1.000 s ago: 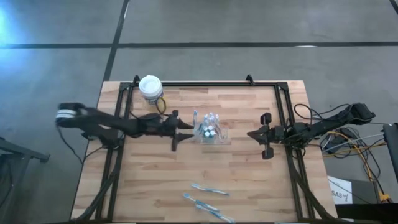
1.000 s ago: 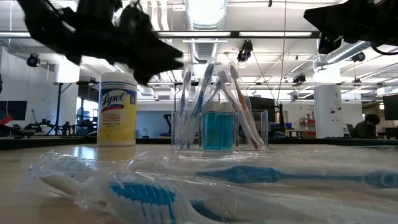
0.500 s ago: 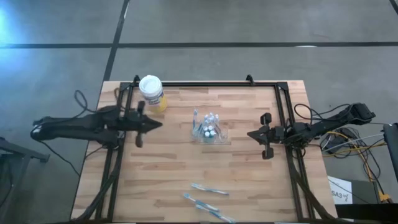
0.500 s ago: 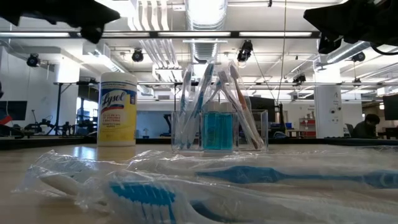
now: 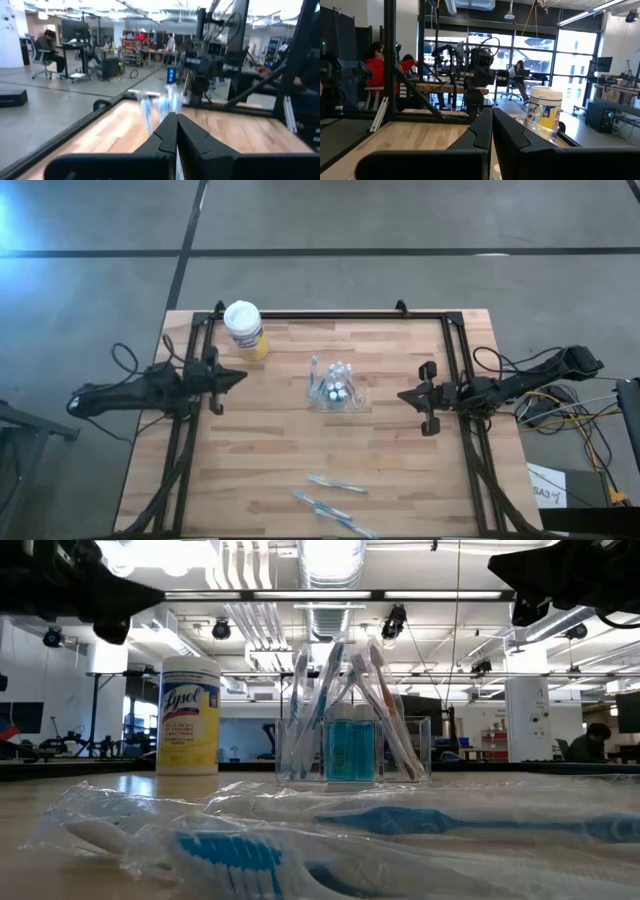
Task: Pick & Place toothbrushing station
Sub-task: Put the blue toothbrush into the left compartment of the transparent organizer
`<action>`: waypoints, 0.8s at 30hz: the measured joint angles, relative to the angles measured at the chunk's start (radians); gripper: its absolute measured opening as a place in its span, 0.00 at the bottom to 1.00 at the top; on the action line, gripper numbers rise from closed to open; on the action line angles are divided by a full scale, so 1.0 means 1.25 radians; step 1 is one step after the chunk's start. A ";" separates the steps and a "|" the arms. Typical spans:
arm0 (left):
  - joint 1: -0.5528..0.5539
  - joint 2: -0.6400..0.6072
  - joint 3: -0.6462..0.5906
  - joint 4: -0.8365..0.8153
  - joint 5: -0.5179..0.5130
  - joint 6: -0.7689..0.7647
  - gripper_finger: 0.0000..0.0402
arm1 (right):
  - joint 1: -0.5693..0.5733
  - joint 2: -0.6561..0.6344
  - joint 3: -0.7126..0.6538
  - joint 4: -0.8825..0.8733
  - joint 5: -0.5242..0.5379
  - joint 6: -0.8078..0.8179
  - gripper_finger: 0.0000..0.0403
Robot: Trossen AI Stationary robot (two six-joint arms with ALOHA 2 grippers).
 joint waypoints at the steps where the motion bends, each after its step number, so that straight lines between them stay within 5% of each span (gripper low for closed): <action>1: 0.000 -0.009 -0.013 0.000 0.000 0.000 0.02 | 0.000 0.000 0.000 0.000 0.000 0.000 0.02; 18: 0.000 -0.102 -0.125 0.029 0.041 -0.009 0.01 | 0.000 0.003 -0.004 -0.019 0.000 0.063 0.02; 24: 0.000 -0.093 -0.125 0.025 0.052 -0.022 0.04 | 0.000 0.033 0.049 -0.137 0.000 0.126 0.02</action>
